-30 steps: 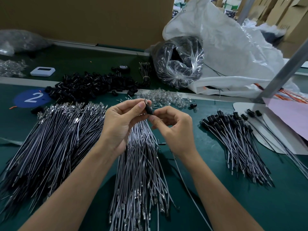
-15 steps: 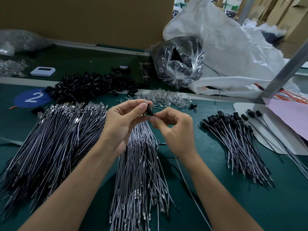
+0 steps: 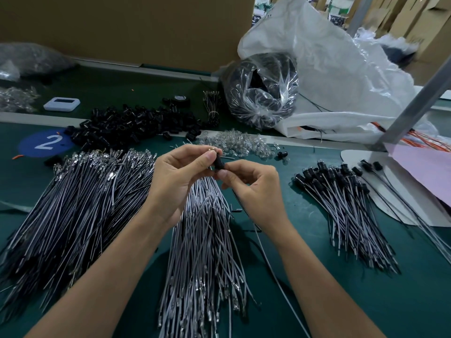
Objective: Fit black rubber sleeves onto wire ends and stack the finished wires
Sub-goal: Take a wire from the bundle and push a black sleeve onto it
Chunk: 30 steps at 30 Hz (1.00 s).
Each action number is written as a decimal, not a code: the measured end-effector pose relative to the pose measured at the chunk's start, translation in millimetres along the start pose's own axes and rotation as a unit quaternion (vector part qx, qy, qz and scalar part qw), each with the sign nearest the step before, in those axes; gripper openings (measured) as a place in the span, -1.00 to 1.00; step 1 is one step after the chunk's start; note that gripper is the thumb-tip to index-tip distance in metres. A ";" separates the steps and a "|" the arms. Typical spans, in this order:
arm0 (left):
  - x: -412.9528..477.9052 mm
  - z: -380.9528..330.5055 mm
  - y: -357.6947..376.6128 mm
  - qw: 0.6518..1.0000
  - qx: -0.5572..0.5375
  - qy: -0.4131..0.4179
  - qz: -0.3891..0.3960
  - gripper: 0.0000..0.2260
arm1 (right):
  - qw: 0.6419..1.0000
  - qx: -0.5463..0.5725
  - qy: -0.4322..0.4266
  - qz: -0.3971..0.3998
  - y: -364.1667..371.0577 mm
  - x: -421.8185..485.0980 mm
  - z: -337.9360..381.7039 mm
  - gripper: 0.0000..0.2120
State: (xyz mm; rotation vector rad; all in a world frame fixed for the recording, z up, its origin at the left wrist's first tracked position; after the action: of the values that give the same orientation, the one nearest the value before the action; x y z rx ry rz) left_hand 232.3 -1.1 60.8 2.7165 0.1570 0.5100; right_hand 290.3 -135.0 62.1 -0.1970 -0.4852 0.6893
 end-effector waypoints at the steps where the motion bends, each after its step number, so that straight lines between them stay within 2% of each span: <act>1: 0.0 -0.7 0.1 1.000 0.005 0.003 0.000 -0.94 | 1.000 0.015 0.004 0.002 -0.7 0.7 -1.3 -0.94; 13: -0.7 -0.9 -0.2 0.999 0.030 0.000 -0.014 -0.91 | 1.000 0.010 -0.008 0.019 0.8 1.7 0.7 -0.86; 19: -3.7 -2.1 0.6 0.999 0.045 0.017 -0.023 -0.94 | 1.000 0.001 -0.015 0.004 -0.3 -1.2 2.7 -0.94; 23: -5.8 -1.7 -1.8 0.996 0.072 0.043 -0.023 -0.84 | 1.000 -0.012 -0.021 0.005 2.8 -2.0 3.6 -0.96; 27: -5.0 -0.3 0.9 0.996 0.080 0.043 -0.014 -0.94 | 0.999 -0.017 -0.029 -0.001 1.7 -2.1 4.3 -0.94; 30: -4.6 1.6 5.2 0.994 0.102 0.041 0.014 -0.81 | 0.999 -0.009 -0.036 -0.016 -0.9 -1.6 5.7 -0.93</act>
State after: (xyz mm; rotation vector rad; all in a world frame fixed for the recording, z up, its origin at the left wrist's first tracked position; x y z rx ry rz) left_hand 228.9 -7.3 59.9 2.8998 0.2038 0.6475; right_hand 287.0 -136.6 66.8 -0.1813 -0.5627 0.6636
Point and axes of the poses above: each hand's wrist, its own x-axis towards the middle knuckle, its own y-axis out of the palm, z = x × y, the point moved 5 cm from there along x, towards the middle knuckle, and after that the axes turned 14 degrees about z, right-handed, at the moved point
